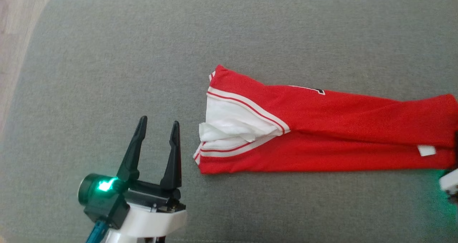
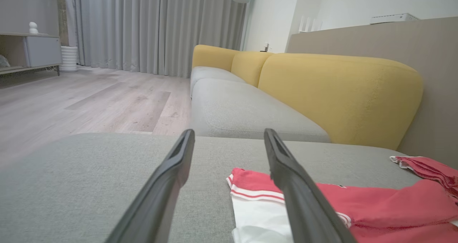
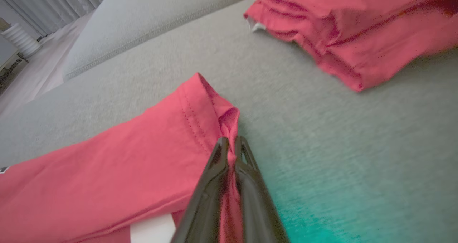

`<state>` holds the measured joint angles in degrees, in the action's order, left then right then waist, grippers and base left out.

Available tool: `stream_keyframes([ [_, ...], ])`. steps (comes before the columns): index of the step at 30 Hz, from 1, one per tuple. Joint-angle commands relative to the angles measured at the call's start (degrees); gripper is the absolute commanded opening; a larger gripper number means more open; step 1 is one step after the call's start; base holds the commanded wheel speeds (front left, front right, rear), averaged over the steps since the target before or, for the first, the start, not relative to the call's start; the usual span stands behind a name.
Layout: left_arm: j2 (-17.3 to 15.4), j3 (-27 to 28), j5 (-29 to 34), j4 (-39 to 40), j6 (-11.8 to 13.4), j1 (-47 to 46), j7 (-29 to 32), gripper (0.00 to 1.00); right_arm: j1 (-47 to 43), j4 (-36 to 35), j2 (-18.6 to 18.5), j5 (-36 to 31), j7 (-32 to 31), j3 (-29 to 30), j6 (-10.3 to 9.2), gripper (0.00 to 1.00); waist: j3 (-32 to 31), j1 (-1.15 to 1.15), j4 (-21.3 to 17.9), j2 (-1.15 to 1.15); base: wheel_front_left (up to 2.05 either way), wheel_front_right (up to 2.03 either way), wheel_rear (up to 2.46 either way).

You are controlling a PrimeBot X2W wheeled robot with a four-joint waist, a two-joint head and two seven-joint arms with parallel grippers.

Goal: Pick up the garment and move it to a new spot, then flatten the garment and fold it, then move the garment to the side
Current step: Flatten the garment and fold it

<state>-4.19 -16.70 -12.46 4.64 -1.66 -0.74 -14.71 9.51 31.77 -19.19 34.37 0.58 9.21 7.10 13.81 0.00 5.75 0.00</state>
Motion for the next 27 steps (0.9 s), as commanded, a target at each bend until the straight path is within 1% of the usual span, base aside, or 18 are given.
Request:
stream_keyframes([
  [1, 0.52, 2.02, 0.67, 1.5, -0.56, -0.23, -0.29, 1.0, -0.71, -2.2, -3.58, -0.08, 0.66, 0.39, 0.39, 0.0, -0.56, 0.0, -0.67, 0.0, 0.0, 0.0, 0.0],
  [5, 0.96, 2.89, 1.27, 1.54, -1.78, 0.11, -0.29, 1.0, -0.45, -4.15, -9.05, -1.85, -1.14, 4.79, 0.39, 0.0, -1.17, 0.0, -2.14, 0.0, 0.0, 0.0, 0.0],
  [8, 1.1, 2.67, 1.79, 1.07, -2.88, 0.16, -0.29, 1.0, 0.63, -7.07, -11.47, -1.9, -4.3, 6.57, 0.39, 0.0, -1.48, 0.0, -2.78, 0.0, 0.0, 0.0, 0.0],
  [10, 1.16, 2.5, 2.26, 0.66, -3.41, 0.0, -0.29, 1.0, 1.07, -11.74, -11.46, -0.19, -6.27, 6.52, 0.39, 0.0, -1.65, 0.0, -2.78, 0.0, 0.0, 0.0, 0.0],
  [12, 1.18, 2.02, 2.99, -0.37, -4.01, -0.17, -0.29, 1.0, 0.53, -18.16, -9.59, 2.74, -8.63, 5.55, 0.39, 0.0, -1.72, 0.0, -2.69, 0.0, 0.0, 0.0, 0.0],
  [13, 1.18, 2.02, 2.99, -0.37, -4.01, -0.17, -0.29, 1.0, 0.53, -18.16, -9.59, 2.74, -8.63, 5.55, 0.39, 0.0, -1.72, 0.0, -2.69, 0.0, 0.0, 0.0, 0.0],
  [15, 0.9, 1.39, 3.82, -1.75, -4.57, -0.37, -0.29, 1.0, -0.77, -25.11, -6.9, 4.34, -10.93, 4.34, 0.39, 0.0, -1.83, 0.0, -2.72, 0.0, 0.0, 0.0, 0.0],
  [18, 0.26, 0.55, 4.35, -3.18, -5.14, -0.67, -0.29, 1.0, -2.19, -34.75, -1.75, 5.66, -14.53, 2.26, 0.39, 0.0, -1.88, 0.0, -2.78, 0.0, 0.0, 0.0, 0.0],
  [20, -0.29, -0.16, 4.1, -4.48, -5.4, -0.76, -0.29, 1.0, -2.18, -39.84, 2.85, 5.9, -16.54, 0.51, 0.39, 0.0, -1.82, 0.0, -2.82, 0.0, 0.0, 0.0, 0.0],
  [22, -0.9, -0.79, 4.07, -5.1, -5.55, -1.25, -0.29, 1.0, -1.59, -43.58, 7.53, 4.31, -17.99, -2.0, 0.39, 0.0, -1.62, 0.0, -2.85, 0.0, 0.0, 0.0, 0.0],
  [23, -1.14, -1.12, 3.87, -5.41, -5.64, -1.72, -0.29, 1.0, -0.77, -45.72, 11.81, 1.7, -18.47, -5.29, 0.39, 0.0, -1.32, 0.0, -2.72, 0.0, 0.0, 0.0, 0.0],
  [25, -1.18, -1.34, 3.79, -5.4, -5.69, -2.31, -0.29, 1.0, -0.15, -45.95, 14.53, -0.52, -17.82, -8.9, 0.39, 0.0, -0.95, 0.0, -2.36, 0.0, 0.0, 0.0, 0.0],
  [27, -0.99, -1.15, 3.76, -4.87, -5.72, -2.79, -0.29, 1.0, 0.24, -44.21, 15.81, -2.17, -15.93, -12.41, 0.39, 0.0, -0.7, 0.0, -1.87, 0.0, 0.0, 0.0, 0.0],
])
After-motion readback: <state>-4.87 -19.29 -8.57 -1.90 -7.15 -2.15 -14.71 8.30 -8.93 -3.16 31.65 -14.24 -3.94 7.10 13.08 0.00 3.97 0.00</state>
